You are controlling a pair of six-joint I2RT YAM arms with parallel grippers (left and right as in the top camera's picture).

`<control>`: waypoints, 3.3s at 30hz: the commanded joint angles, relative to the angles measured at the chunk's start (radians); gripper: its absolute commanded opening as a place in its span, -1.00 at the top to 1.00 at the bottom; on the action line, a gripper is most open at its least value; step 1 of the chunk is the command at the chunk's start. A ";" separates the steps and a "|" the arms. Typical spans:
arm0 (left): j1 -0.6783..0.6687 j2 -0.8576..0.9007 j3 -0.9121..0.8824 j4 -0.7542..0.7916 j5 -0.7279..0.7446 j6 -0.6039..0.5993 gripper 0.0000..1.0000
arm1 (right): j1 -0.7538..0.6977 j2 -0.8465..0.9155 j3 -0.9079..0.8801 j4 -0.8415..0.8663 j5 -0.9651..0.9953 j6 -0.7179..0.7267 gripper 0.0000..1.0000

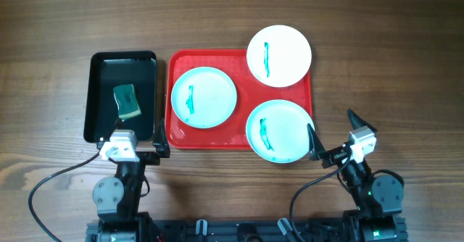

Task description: Clean dirty plates on tray and stack at the side

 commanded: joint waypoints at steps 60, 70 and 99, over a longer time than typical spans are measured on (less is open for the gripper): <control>0.008 1.629 1.493 -1.103 -0.291 -0.326 -0.71 | 0.132 1.501 1.270 -0.688 -0.101 0.172 -0.72; 0.085 1.883 1.492 -1.064 -0.317 -0.325 -0.12 | 0.328 1.633 1.270 -0.538 0.005 0.279 -0.49; 0.099 2.049 1.378 -0.906 -0.219 -0.174 0.66 | 0.343 1.665 1.263 -0.522 0.015 0.332 -0.38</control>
